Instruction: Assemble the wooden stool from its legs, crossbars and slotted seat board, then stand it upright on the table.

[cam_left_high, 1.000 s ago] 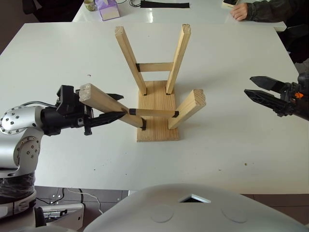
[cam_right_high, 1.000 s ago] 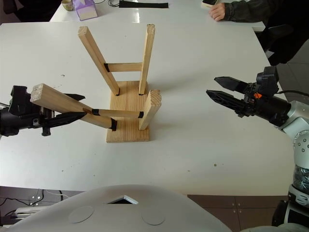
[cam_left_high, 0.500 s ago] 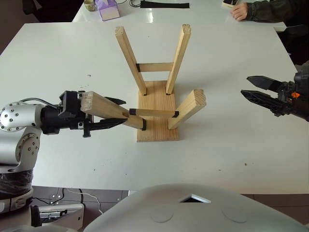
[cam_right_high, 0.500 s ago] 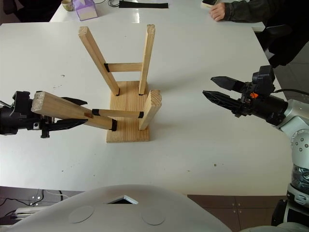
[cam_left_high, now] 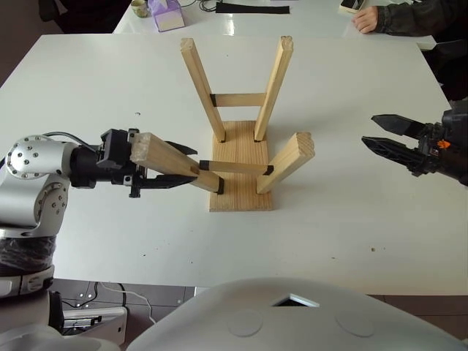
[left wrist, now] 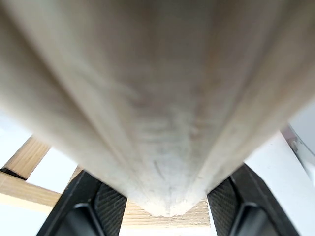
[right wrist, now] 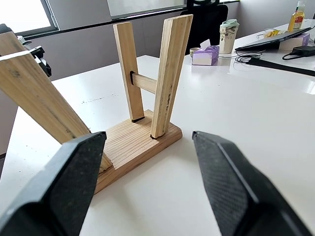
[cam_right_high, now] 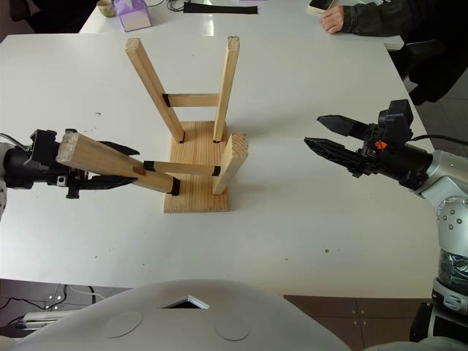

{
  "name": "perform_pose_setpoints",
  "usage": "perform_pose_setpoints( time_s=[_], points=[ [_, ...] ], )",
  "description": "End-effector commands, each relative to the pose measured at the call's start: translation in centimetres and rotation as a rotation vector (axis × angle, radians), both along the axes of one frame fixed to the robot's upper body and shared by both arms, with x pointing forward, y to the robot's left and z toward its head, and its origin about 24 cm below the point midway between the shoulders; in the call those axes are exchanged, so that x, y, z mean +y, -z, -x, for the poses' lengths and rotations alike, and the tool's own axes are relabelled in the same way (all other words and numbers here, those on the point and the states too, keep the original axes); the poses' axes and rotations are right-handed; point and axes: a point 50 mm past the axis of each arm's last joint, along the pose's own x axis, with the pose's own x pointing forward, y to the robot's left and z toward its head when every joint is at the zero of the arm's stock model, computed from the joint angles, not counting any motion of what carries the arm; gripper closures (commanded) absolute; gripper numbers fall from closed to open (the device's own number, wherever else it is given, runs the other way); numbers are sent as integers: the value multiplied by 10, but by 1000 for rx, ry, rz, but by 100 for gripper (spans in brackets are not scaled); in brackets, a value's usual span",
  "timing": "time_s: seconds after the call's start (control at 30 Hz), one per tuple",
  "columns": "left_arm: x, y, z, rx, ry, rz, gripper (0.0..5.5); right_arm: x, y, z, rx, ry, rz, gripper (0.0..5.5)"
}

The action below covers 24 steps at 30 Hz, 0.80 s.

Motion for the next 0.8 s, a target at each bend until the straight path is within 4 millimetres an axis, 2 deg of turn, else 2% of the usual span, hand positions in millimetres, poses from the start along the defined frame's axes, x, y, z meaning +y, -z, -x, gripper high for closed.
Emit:
perform_pose_setpoints(
  time_s=[0.03, 0.27, 0.53, 0.8],
  points=[
    [9, 23, -4, 115, -81, -103, 345, 4, 1, 0, -16, -22, 20, 227],
    [11, 25, -8, 121, -106, -109, 345, 5, 0, 0, -33, -32, 14, 227],
    [-1, -5, -5, 71, -32, -47, 345, 5, 0, 0, -35, -44, 20, 227],
    [-6, 8, 2, 103, -71, -26, 345, 6, 1, -2, -44, -57, 35, 227]
  ],
)
